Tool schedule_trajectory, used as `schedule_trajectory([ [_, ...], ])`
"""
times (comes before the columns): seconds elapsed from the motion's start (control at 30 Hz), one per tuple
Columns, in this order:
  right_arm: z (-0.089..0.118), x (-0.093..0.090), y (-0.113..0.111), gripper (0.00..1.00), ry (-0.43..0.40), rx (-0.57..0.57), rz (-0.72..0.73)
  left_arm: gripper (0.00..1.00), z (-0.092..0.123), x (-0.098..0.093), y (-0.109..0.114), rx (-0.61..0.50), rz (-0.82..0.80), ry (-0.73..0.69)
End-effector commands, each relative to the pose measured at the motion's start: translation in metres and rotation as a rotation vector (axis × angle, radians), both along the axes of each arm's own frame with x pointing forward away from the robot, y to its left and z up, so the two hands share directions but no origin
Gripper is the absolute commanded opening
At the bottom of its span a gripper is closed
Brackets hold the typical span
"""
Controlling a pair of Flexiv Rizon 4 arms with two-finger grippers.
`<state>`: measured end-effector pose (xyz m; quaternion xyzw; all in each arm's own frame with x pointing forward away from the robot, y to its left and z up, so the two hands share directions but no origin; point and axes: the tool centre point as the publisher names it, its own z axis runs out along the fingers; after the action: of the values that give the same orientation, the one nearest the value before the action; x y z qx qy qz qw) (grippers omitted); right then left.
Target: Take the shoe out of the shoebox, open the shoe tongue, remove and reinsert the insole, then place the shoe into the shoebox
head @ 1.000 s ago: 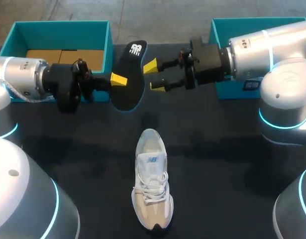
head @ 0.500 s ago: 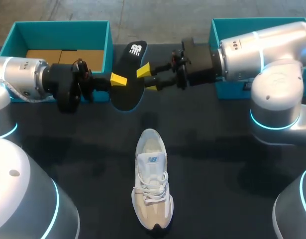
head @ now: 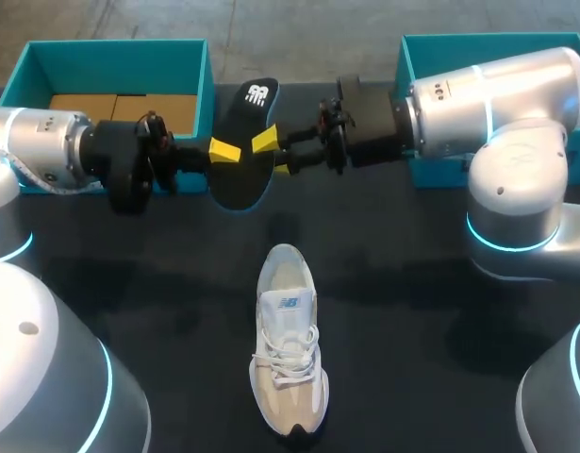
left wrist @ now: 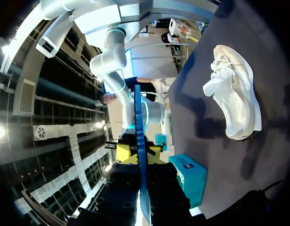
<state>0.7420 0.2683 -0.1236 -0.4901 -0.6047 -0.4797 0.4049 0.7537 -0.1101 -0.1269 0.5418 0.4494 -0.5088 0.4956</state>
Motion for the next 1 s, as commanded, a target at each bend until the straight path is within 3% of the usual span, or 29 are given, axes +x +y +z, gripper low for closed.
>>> schedule_trajectory([
  [0.03,0.0005,-0.0013,0.0071,0.36,-0.002,-0.002,-0.006,0.0,-0.0008,0.0003,-0.0013,-0.001,0.0,-0.003],
  [0.37,0.0,-0.0036,0.0126,0.35,0.01,0.002,-0.006,0.0,-0.0008,0.0003,-0.0013,-0.001,0.0,-0.003],
  [1.0,0.0041,-0.0078,0.0166,0.2,0.033,0.016,-0.012,0.0,-0.0008,0.0003,-0.0013,-0.001,0.0,-0.003],
])
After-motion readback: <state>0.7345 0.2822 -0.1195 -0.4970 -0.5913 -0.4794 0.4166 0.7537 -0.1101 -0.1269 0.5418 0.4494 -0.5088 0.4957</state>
